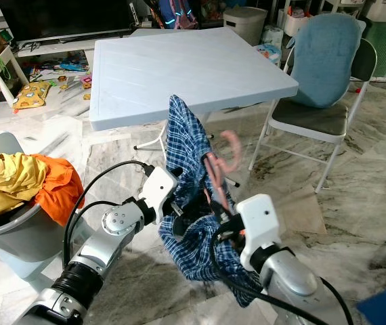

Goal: Hang hanger

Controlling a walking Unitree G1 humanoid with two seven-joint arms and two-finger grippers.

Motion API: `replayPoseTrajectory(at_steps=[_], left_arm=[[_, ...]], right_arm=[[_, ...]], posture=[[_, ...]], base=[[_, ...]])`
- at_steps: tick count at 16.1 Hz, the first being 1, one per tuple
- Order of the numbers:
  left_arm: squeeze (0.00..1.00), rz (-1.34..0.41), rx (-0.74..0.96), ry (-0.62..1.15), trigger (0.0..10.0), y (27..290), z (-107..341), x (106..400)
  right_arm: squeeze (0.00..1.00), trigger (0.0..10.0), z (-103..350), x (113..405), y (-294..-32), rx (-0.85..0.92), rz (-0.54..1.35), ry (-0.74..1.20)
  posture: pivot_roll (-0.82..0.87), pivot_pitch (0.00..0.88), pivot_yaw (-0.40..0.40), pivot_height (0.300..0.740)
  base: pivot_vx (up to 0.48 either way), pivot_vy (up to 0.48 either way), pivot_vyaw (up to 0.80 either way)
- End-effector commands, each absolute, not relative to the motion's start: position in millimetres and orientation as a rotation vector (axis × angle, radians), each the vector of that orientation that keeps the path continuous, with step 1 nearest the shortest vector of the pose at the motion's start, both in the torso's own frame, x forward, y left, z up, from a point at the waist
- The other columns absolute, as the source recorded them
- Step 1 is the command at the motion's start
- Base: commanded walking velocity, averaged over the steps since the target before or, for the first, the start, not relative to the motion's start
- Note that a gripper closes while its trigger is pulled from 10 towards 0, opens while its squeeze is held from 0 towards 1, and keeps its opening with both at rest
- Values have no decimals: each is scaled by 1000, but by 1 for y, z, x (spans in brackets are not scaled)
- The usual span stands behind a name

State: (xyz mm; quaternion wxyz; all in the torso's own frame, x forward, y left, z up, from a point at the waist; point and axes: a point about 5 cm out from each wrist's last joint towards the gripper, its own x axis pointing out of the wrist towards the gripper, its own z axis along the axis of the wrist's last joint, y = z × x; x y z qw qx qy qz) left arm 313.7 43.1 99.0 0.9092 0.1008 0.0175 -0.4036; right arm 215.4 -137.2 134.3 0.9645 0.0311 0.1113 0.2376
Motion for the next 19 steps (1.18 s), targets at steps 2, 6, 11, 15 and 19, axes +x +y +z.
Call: replayPoseTrajectory(at_steps=[2, 6, 11, 15, 19], left_arm=[[0, -861, 177, -24, 10000, 36, 115, 317], [0, -913, 229, 13, 10000, 38, 104, 309], [0, -904, 266, 32, 10000, 39, 99, 312], [0, -869, 277, 2, 3412, 39, 101, 316], [0, -833, 254, -35, 0, 41, 108, 321]], right_arm=[[0, 10000, 123, 212, -133, -2, 508, 278], [0, 10000, 113, 227, -152, -120, 355, 285], [0, 10000, 120, 220, -138, -74, 449, 258], [0, 10000, 127, 204, -141, -39, 531, 278], [0, 10000, 120, 187, -148, -58, 596, 360]], posture=[[-36, 0, -14, 740], [-31, 0, -14, 740], [-44, 0, -8, 740], [-50, 0, -3, 740], [-53, 0, -5, 740]], base=[[0, 0, 0], [0, 0, 0], [0, 0, 0], [0, 0, 0], [0, 0, 0]])
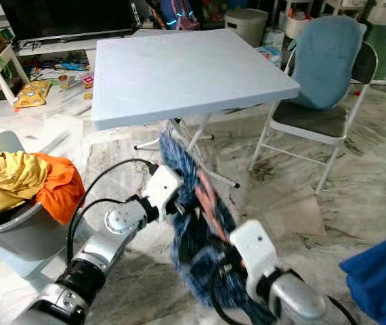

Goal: Hang hanger

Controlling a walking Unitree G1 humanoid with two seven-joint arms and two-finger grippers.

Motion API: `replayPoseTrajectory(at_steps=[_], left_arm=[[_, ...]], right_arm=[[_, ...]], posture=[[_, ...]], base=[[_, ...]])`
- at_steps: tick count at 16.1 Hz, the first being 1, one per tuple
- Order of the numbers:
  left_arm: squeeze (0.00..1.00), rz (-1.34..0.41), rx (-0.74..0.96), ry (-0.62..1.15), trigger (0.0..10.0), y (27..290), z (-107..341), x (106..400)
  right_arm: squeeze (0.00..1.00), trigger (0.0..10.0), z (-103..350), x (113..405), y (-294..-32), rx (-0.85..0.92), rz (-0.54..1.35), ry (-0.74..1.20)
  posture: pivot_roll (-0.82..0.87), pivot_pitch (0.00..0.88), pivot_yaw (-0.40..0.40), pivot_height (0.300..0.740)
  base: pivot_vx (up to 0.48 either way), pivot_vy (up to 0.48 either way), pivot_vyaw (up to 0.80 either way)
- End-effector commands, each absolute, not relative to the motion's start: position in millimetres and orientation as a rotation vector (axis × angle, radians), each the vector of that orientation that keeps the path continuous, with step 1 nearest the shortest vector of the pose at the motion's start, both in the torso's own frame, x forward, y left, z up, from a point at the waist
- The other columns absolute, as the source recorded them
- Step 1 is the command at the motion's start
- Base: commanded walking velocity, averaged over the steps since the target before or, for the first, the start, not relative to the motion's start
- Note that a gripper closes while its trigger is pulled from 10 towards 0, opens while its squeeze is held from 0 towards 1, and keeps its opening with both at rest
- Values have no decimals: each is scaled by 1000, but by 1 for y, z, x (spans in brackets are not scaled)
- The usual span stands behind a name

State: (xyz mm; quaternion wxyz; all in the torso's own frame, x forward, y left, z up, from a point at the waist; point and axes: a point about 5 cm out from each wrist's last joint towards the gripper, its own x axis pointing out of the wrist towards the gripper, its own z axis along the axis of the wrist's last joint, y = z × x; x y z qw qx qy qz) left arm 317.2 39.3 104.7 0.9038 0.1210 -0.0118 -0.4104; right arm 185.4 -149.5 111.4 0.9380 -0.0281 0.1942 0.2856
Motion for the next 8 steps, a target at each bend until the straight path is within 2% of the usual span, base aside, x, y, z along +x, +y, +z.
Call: replayPoseTrajectory(at_steps=[1, 8], left_arm=[[0, -833, 253, -37, 0, 41, 108, 321], [0, -874, 253, -12, 0, 41, 101, 317]], right_arm=[[0, 10000, 120, 186, -149, -57, 602, 365], [0, 10000, 117, 192, -161, -76, 544, 402]], posture=[[-53, 0, -5, 740], [-47, 0, -7, 740]], base=[[0, 0, 0], [0, 0, 0]])
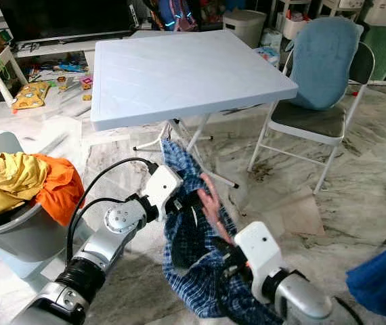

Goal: Hang hanger

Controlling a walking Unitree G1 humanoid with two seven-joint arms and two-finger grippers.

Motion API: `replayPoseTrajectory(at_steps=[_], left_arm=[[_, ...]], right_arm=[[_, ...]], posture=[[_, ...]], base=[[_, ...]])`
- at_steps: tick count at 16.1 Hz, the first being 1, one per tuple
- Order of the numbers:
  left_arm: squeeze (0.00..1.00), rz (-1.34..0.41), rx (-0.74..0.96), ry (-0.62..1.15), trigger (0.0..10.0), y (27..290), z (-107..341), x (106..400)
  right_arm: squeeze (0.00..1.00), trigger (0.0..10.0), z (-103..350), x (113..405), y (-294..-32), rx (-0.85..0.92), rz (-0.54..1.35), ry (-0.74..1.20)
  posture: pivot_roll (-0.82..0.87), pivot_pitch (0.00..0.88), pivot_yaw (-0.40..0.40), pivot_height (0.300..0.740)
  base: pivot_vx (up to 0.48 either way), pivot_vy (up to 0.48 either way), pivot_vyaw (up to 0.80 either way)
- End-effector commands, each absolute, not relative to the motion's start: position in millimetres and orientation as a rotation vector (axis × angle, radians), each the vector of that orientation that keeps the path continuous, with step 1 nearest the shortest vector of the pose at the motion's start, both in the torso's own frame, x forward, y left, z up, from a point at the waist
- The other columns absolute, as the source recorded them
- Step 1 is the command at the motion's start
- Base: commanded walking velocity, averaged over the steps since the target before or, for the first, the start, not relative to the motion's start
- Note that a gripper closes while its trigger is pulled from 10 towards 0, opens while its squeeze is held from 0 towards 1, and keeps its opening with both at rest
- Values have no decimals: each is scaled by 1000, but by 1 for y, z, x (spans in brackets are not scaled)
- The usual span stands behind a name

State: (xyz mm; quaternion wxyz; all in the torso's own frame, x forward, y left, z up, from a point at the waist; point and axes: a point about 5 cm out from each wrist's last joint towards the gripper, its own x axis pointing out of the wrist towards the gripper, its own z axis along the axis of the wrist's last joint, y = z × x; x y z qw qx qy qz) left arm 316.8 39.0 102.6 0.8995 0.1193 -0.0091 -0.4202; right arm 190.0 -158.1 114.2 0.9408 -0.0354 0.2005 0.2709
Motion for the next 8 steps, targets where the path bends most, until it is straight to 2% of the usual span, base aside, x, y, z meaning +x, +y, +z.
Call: replayPoseTrajectory(at_steps=[1, 5, 8], left_arm=[[0, -887, 254, -6, 0, 40, 100, 315], [0, -888, 271, -2, 0, 43, 98, 314], [0, -785, 305, 3, 0, 58, 98, 323]], right_arm=[[0, 10000, 117, 193, -163, -86, 535, 403], [0, 10000, 114, 194, -171, -113, 504, 419], [0, 10000, 113, 192, -172, -113, 511, 430]], posture=[[-47, 0, -7, 740], [-47, 0, -5, 740], [-46, 0, -7, 740]], base=[[0, 0, 0], [0, 0, 0], [0, 0, 0]])
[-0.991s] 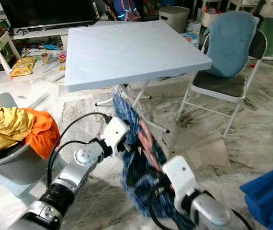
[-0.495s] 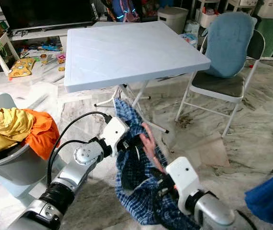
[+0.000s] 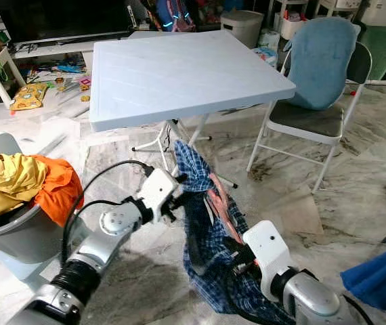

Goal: Hang hanger

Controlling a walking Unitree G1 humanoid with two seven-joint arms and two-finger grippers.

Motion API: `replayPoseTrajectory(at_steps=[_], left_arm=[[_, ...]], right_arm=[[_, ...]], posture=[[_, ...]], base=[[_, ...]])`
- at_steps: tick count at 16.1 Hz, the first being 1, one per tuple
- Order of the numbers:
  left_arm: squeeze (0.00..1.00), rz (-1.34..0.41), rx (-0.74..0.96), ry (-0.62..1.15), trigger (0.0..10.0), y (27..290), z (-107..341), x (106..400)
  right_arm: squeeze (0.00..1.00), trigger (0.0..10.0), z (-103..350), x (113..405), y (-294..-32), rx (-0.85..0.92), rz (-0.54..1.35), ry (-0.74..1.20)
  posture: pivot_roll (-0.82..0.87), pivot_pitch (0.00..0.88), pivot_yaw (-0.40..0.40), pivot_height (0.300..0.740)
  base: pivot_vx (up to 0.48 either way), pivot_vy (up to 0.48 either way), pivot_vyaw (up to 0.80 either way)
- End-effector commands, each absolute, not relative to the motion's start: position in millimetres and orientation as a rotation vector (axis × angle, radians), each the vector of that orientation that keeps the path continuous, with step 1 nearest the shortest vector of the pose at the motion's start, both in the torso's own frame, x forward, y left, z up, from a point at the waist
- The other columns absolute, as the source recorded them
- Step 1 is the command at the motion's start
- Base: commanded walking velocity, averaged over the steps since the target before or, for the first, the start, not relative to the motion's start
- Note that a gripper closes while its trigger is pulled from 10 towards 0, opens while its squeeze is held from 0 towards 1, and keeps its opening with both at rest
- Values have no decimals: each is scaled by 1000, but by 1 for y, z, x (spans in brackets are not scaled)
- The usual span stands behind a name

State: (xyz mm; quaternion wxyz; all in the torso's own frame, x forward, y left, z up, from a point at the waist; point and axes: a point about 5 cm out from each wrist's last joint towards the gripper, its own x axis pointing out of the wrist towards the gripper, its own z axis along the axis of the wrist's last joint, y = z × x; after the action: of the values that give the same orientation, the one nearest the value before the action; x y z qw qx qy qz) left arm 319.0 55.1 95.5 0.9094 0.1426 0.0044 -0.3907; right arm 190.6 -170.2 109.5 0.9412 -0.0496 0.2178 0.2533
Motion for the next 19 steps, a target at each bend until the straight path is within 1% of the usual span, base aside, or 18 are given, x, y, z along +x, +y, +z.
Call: replayPoseTrajectory(at_steps=[1, 2, 5, 7, 8, 10, 12, 14, 16, 19], left_arm=[[0, -735, 308, 12, 0, 64, 101, 330], [0, -683, 314, 2, 0, 71, 105, 337], [0, -612, 331, -13, 0, 78, 111, 344], [0, -575, 341, -21, 0, 82, 114, 349], [0, -548, 354, -26, 0, 86, 115, 351], [0, -520, 359, -23, 0, 89, 116, 354], [0, -513, 363, -21, 0, 91, 116, 355], [0, -517, 366, -17, 0, 91, 115, 356], [0, -518, 367, -13, 0, 91, 113, 356], [0, -536, 371, 9, 0, 89, 108, 354]], right_arm=[[0, 10000, 113, 191, -174, -114, 513, 432], [0, 10000, 113, 190, -176, -120, 515, 439], [0, 10000, 113, 188, -183, -137, 514, 449], [0, 10000, 112, 183, -194, -161, 499, 478], [0, 10000, 110, 174, -202, -210, 518, 514], [0, 10000, 109, 161, -210, -264, 573, 561], [0, 10000, 110, 144, -226, -318, 617, 630], [0, 10000, 122, 127, -246, -335, 664, 666], [0, 10000, 135, 116, -259, -345, 695, 678], [0, 10000, 164, 107, -265, -311, 754, 598]], posture=[[-45, 0, -7, 740], [-45, 0, -8, 740], [-47, 0, -6, 740], [-48, 0, -5, 740], [-53, 0, -4, 740], [-53, 0, -6, 740], [-55, 0, -7, 740], [-58, 0, -9, 740], [-64, 0, -9, 740], [-69, 0, -5, 740]], base=[[0, 0, 0], [0, 0, 0], [0, 0, 0], [0, 0, 0], [0, 0, 0], [0, 0, 0], [0, 0, 0], [0, 0, 0], [0, 0, 0], [0, 0, 0]])
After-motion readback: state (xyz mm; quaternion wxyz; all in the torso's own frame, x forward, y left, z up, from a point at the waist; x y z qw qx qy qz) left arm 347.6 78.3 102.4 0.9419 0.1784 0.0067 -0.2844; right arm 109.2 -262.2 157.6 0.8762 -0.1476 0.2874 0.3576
